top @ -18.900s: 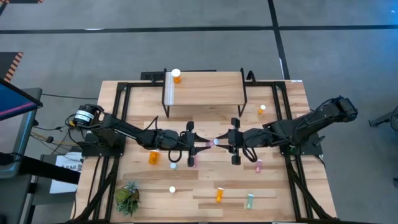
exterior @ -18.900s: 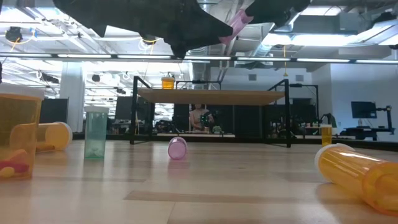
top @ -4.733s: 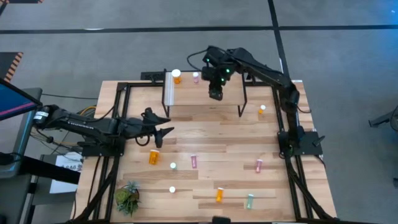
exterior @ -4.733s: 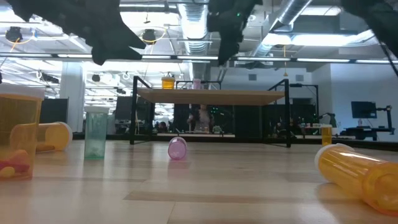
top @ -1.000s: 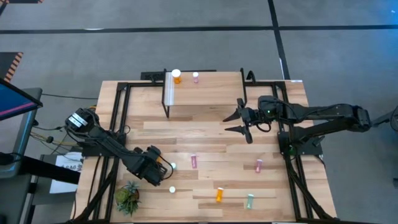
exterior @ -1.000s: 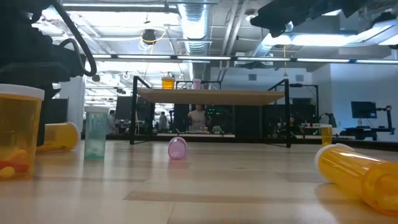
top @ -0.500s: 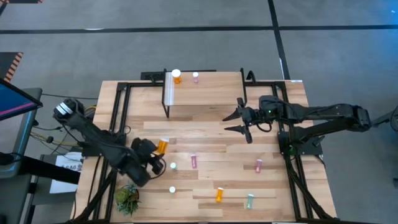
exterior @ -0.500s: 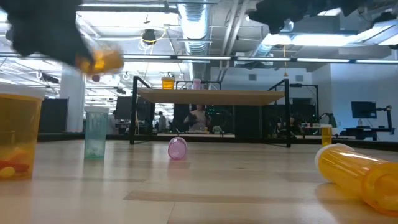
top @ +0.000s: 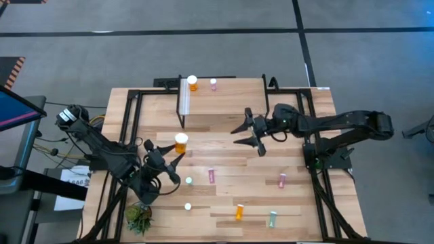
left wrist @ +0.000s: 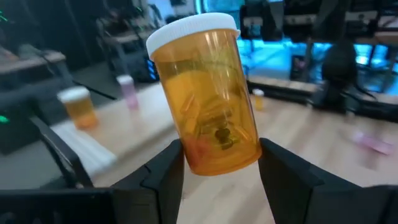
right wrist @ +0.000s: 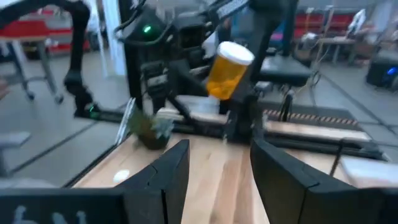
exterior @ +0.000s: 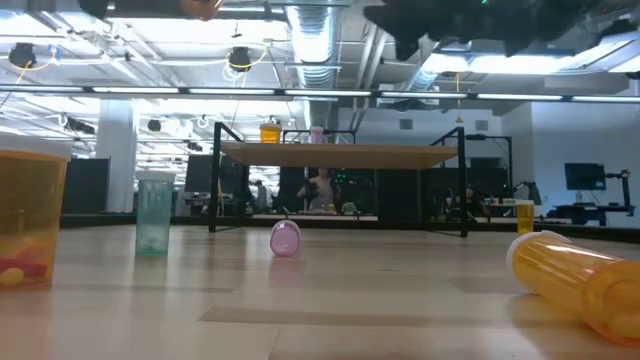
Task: Pick and place medicine bottles onto shelf by color
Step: Put the large orange pill bottle on the shelf align with the other large orange pill bottle
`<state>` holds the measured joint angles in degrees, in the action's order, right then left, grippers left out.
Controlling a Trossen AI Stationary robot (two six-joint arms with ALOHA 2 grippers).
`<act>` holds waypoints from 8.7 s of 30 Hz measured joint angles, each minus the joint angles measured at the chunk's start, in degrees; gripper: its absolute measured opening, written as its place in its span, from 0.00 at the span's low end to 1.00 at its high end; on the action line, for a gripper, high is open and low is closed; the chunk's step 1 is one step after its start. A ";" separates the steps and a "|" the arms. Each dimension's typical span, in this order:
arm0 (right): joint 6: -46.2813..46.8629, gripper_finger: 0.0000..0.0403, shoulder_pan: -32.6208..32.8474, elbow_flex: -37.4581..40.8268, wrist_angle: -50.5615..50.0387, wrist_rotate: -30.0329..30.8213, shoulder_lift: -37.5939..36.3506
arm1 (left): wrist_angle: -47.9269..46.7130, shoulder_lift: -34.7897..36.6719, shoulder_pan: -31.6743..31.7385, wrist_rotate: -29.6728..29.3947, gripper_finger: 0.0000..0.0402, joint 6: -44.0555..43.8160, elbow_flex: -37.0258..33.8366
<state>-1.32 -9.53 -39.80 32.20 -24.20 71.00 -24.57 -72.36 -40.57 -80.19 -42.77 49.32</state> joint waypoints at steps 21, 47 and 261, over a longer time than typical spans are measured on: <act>10.19 0.49 3.74 -4.71 25.48 -2.92 15.63 | 51.29 0.00 10.47 27.77 0.41 51.87 -0.02; 5.77 0.85 10.19 -8.67 28.07 12.15 15.52 | 54.95 -3.22 19.94 44.50 0.41 52.27 -0.09; -10.77 0.50 7.24 -10.35 -1.77 24.43 15.50 | -40.32 -23.39 36.91 63.88 0.81 32.49 56.04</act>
<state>-12.09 -2.28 -50.15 30.43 0.23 86.51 -64.88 -95.74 -3.66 -16.32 -10.28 105.36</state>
